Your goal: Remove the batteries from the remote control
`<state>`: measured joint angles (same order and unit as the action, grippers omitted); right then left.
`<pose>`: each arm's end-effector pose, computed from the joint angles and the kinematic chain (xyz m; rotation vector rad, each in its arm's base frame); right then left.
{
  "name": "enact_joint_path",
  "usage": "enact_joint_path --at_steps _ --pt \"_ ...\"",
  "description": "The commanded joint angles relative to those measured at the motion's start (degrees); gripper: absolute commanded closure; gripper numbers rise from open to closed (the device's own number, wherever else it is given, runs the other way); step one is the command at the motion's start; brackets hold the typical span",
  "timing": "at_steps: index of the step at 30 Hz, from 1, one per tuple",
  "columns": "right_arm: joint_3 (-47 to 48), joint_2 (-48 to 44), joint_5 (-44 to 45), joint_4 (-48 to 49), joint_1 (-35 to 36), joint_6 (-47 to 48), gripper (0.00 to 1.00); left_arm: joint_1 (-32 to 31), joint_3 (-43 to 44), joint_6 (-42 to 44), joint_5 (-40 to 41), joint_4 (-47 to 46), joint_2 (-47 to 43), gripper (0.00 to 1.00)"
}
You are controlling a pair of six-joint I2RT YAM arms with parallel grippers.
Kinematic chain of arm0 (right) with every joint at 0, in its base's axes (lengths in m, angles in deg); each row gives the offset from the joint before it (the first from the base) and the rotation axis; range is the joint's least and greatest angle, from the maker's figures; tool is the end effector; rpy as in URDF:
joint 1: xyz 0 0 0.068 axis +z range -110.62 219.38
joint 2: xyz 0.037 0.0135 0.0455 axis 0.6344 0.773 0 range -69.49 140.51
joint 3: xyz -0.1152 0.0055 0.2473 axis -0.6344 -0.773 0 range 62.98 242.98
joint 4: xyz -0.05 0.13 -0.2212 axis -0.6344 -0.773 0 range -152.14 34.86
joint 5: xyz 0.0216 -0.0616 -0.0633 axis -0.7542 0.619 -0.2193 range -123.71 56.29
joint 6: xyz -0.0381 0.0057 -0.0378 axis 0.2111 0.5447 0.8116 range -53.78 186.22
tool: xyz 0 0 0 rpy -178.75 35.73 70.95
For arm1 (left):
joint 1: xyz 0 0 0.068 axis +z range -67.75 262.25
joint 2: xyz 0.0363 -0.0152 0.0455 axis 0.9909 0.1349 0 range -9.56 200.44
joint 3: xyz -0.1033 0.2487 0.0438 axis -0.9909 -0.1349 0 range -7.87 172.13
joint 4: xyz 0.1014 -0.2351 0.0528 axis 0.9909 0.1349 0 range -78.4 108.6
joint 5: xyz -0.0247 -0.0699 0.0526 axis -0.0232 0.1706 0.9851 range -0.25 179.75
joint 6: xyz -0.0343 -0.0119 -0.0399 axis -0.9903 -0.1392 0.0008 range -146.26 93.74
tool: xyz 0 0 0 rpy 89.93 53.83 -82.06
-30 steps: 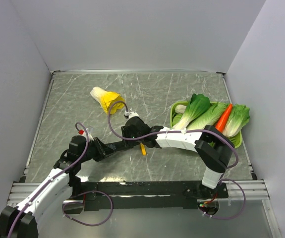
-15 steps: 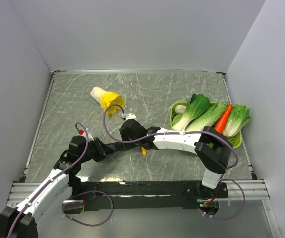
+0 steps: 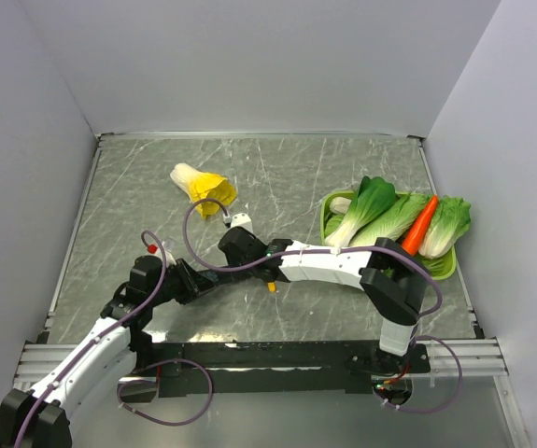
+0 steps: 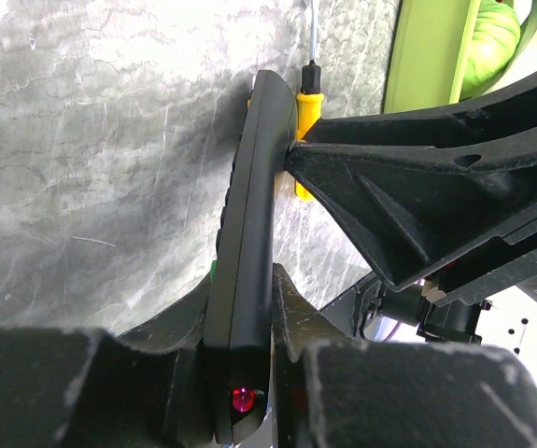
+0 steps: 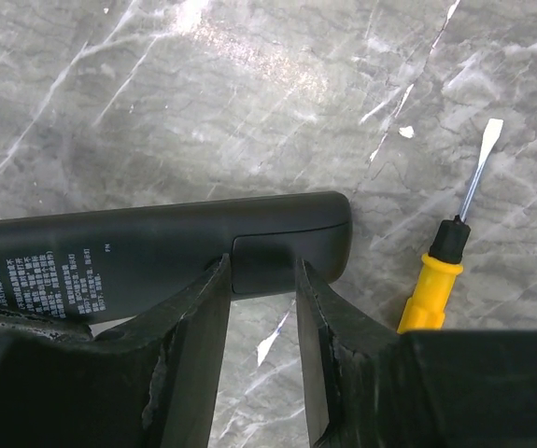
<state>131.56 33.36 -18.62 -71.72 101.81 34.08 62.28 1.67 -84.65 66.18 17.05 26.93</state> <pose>0.1857 0.3355 0.1985 -0.5308 2.4044 0.4215 0.1298 -0.0623 0.1558 -0.5149 2.2906 -1.1875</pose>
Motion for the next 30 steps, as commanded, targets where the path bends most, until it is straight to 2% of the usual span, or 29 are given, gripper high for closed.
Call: enact_joint_path --at_steps 1,14,22,30 --pt "-1.0 -0.4 -3.0 1.3 -0.1 -1.2 0.57 -0.2 0.1 0.0 1.9 0.8 -0.2 0.99" --pt "-2.2 -1.6 -4.1 3.5 -1.6 -2.2 0.57 -0.3 0.2 0.2 2.0 0.8 0.2 0.99" --pt "-0.8 -2.9 0.3 -0.1 -1.9 -1.3 0.59 -0.2 0.7 0.0 2.6 1.3 0.4 0.99" --pt "-3.4 -5.1 -2.7 3.2 -2.6 -2.5 0.59 -0.2 0.5 0.1 2.7 1.4 0.7 0.99"
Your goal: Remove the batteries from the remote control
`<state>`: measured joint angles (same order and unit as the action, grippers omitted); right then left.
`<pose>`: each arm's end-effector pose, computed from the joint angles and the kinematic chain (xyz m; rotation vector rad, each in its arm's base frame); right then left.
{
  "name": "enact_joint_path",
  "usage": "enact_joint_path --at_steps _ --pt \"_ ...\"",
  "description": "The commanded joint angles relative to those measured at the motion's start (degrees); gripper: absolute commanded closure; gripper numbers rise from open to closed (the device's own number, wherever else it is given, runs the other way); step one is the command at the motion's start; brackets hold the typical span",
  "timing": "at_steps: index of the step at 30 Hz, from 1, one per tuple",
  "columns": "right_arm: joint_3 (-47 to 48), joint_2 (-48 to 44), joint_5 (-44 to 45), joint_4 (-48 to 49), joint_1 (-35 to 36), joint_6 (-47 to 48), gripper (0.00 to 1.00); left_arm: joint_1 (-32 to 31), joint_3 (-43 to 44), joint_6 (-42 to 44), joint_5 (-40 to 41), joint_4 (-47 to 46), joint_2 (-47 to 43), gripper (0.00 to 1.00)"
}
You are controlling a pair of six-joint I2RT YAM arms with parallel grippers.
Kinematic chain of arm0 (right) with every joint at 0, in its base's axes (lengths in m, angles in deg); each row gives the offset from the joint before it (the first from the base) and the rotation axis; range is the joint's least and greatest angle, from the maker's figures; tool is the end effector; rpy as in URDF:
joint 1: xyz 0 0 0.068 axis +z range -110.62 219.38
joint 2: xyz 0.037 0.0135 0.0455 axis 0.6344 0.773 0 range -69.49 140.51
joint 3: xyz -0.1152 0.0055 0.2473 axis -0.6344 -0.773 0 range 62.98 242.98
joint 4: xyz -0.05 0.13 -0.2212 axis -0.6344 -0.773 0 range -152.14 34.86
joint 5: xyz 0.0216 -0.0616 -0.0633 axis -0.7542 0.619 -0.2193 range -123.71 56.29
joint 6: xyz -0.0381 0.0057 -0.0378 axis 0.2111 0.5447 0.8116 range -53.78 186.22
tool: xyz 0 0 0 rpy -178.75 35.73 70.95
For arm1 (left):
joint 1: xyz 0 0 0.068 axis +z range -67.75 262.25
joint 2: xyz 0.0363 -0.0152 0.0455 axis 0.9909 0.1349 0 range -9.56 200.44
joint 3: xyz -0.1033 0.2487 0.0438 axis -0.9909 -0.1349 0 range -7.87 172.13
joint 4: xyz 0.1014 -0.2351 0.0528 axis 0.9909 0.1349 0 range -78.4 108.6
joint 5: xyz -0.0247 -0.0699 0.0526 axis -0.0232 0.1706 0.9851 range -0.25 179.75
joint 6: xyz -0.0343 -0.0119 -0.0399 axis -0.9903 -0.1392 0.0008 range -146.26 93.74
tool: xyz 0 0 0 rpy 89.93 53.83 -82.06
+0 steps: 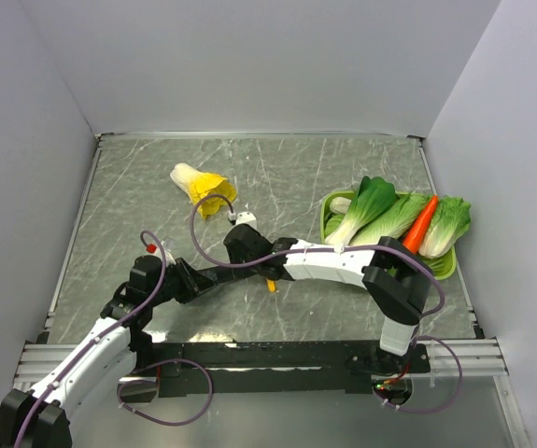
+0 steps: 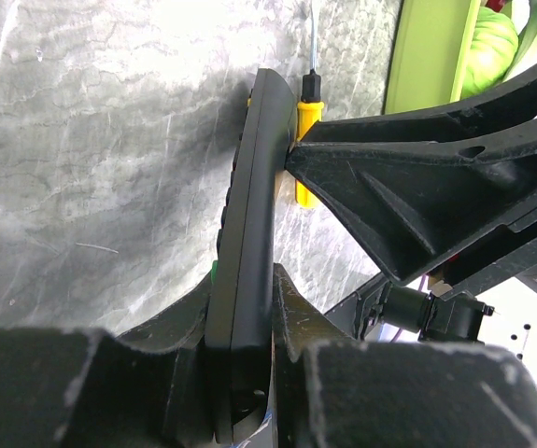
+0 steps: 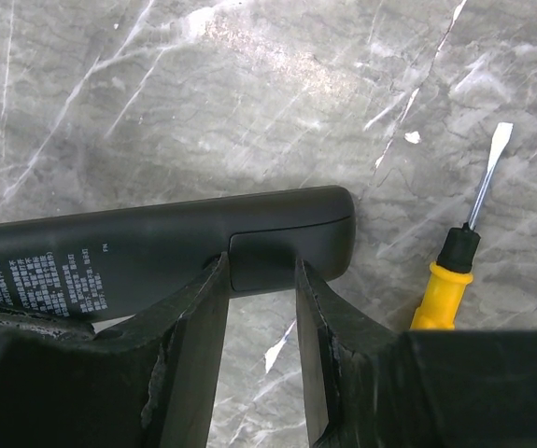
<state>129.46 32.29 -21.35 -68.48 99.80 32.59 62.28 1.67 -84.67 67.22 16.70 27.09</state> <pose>0.1944 0.3270 0.1978 -0.4707 2.4096 0.4963 0.1306 -0.0620 0.1559 -0.5245 2.2810 -1.1708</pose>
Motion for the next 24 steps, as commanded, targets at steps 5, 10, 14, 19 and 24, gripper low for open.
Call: enact_joint_path --at_steps 5,10,14,19,24 --pt "-2.0 -5.4 0.9 0.3 -0.6 -0.9 0.59 -0.2 0.4 0.1 1.7 1.8 0.3 0.99" --pt "-1.5 -6.0 0.9 0.3 -0.6 -0.8 0.59 -0.2 0.4 0.2 1.7 1.6 0.6 0.99" --pt "-1.4 -5.4 0.1 1.1 -0.6 -1.0 0.59 -0.2 0.4 0.1 1.6 1.6 0.6 0.99" --pt "-0.8 -4.5 -1.0 1.8 -0.6 -0.6 0.59 -0.2 0.3 0.0 1.6 1.6 0.4 0.99" --pt "-0.6 -3.6 -2.0 2.5 -0.7 -0.7 0.58 -0.2 0.3 0.0 1.4 1.6 0.3 0.99"
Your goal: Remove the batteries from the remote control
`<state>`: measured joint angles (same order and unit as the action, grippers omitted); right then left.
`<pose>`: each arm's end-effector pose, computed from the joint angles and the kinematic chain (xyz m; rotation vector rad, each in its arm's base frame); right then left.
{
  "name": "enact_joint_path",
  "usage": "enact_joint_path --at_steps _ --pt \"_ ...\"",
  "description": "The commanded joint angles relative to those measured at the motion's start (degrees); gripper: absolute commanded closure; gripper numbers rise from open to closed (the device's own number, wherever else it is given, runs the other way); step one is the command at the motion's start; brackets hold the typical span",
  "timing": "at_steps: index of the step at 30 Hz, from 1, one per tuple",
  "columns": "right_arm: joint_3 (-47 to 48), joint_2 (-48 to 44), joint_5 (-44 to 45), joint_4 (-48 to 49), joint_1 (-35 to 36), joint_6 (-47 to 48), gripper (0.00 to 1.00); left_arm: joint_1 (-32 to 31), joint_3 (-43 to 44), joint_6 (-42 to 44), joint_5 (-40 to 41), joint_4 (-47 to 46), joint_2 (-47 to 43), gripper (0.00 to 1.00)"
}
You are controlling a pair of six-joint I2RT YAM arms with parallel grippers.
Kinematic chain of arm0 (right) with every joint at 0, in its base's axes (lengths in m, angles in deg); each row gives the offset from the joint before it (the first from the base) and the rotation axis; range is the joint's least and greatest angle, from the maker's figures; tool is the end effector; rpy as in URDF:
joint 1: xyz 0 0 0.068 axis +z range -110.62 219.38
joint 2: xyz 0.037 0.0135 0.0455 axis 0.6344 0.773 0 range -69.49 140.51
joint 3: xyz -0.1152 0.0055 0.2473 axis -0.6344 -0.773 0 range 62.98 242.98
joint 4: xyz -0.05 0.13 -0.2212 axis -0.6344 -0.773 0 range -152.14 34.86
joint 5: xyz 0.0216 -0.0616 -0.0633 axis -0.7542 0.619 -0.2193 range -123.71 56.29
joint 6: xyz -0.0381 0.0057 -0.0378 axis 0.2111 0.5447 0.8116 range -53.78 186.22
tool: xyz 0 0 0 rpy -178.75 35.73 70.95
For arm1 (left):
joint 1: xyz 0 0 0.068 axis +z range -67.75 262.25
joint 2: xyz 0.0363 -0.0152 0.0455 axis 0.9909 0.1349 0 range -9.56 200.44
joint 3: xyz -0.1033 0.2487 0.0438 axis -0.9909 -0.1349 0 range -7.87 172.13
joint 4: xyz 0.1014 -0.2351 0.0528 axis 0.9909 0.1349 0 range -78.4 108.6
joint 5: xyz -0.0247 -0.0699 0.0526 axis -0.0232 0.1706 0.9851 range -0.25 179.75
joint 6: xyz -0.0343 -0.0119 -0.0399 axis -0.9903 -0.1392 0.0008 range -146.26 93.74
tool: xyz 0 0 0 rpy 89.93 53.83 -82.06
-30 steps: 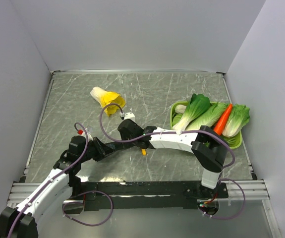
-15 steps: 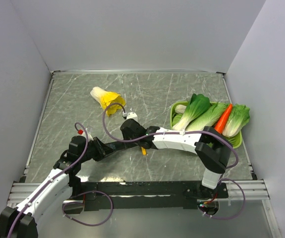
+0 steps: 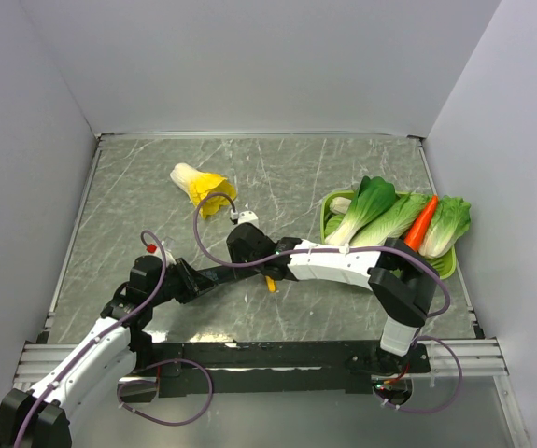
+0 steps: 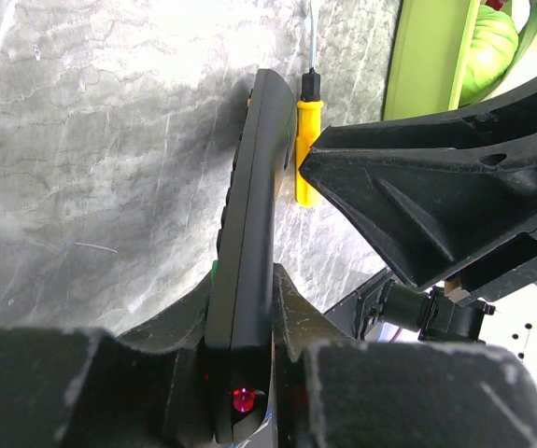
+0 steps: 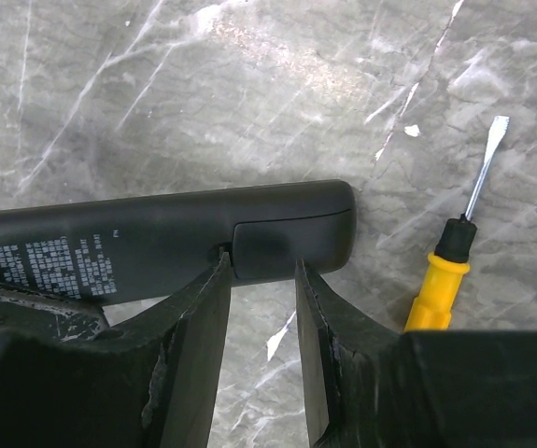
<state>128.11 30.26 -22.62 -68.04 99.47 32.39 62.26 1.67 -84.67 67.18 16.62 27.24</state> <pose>0.1924 0.3207 0.2036 -0.4661 2.4051 0.5332 0.1308 -0.0621 0.1557 -0.5244 2.2826 -1.1712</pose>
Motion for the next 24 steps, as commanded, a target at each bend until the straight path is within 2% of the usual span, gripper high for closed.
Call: enact_joint_path --at_steps 1,24 --pt "0.8 -1.5 -0.8 2.2 -0.2 -0.7 0.58 -0.3 0.3 0.1 1.6 1.7 0.0 0.99" --pt "3.4 1.8 -0.6 2.0 -0.5 -0.3 0.58 -0.2 0.1 -0.3 1.2 1.4 0.0 0.99"
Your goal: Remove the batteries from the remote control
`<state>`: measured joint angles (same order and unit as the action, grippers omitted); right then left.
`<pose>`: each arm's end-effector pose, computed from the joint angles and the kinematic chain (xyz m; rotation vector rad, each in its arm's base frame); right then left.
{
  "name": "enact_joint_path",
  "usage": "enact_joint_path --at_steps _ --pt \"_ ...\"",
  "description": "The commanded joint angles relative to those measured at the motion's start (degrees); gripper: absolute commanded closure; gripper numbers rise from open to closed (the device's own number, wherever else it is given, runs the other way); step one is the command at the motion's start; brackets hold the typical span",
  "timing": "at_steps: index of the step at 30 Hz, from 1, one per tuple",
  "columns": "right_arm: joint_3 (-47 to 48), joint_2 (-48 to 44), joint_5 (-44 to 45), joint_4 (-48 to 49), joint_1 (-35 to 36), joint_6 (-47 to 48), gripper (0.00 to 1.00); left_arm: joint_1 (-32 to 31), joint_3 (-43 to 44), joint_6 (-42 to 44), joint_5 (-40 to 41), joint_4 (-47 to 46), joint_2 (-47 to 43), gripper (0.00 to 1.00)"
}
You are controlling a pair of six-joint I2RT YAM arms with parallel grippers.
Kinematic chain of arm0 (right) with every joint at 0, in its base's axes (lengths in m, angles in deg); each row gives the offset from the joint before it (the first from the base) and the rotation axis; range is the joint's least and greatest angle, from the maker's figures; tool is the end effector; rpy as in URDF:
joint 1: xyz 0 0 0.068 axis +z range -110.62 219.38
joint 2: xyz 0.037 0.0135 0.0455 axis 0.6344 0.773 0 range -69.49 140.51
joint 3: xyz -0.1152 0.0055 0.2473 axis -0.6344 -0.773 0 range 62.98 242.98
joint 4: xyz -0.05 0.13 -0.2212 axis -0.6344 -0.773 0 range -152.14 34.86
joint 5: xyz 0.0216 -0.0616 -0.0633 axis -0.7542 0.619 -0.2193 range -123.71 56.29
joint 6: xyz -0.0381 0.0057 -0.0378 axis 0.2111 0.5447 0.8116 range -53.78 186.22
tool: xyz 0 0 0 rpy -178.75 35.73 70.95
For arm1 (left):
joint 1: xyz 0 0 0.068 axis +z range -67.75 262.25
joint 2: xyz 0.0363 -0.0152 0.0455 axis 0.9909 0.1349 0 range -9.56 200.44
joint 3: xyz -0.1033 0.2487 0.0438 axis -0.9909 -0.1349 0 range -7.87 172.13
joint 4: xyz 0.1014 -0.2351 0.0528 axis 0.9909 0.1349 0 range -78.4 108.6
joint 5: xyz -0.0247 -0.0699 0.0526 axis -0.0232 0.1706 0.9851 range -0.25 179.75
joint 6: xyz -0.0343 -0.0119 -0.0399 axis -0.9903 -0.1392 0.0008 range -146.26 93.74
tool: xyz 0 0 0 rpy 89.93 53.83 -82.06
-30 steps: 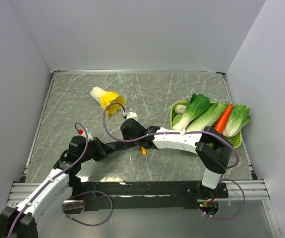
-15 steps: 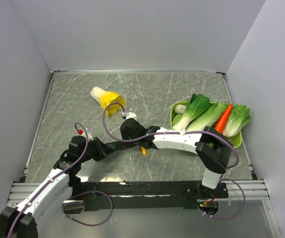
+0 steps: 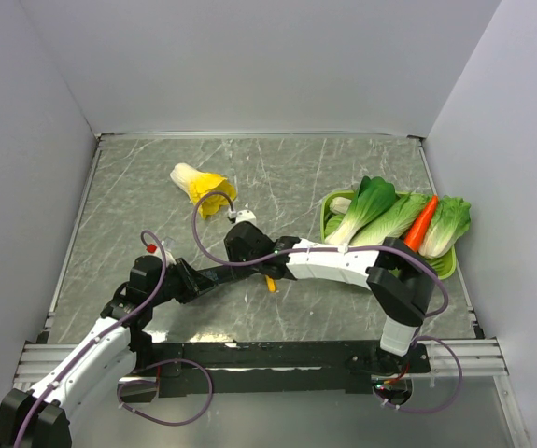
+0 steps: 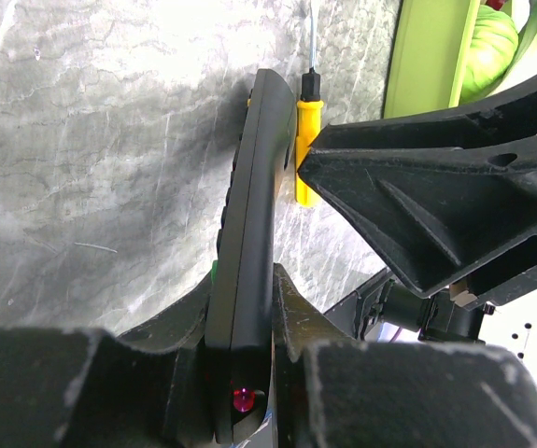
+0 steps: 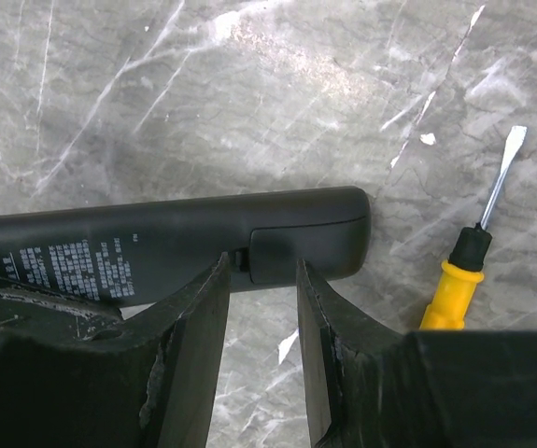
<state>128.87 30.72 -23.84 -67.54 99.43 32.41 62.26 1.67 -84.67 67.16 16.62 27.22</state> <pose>0.1939 0.3242 0.2054 -0.4738 2.4021 0.5648 0.1307 -0.0621 0.1557 -0.5240 2.2824 -1.1716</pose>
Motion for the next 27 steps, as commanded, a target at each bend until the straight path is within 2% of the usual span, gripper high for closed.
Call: enact_joint_path --at_steps 1,27 --pt "2.7 1.2 0.6 1.5 -0.4 -0.3 0.58 -0.2 0.1 -0.3 1.2 1.5 0.1 0.99" --pt "1.4 3.4 0.5 1.6 -0.4 -0.9 0.59 -0.2 0.3 -0.3 1.3 1.9 -0.4 0.99"
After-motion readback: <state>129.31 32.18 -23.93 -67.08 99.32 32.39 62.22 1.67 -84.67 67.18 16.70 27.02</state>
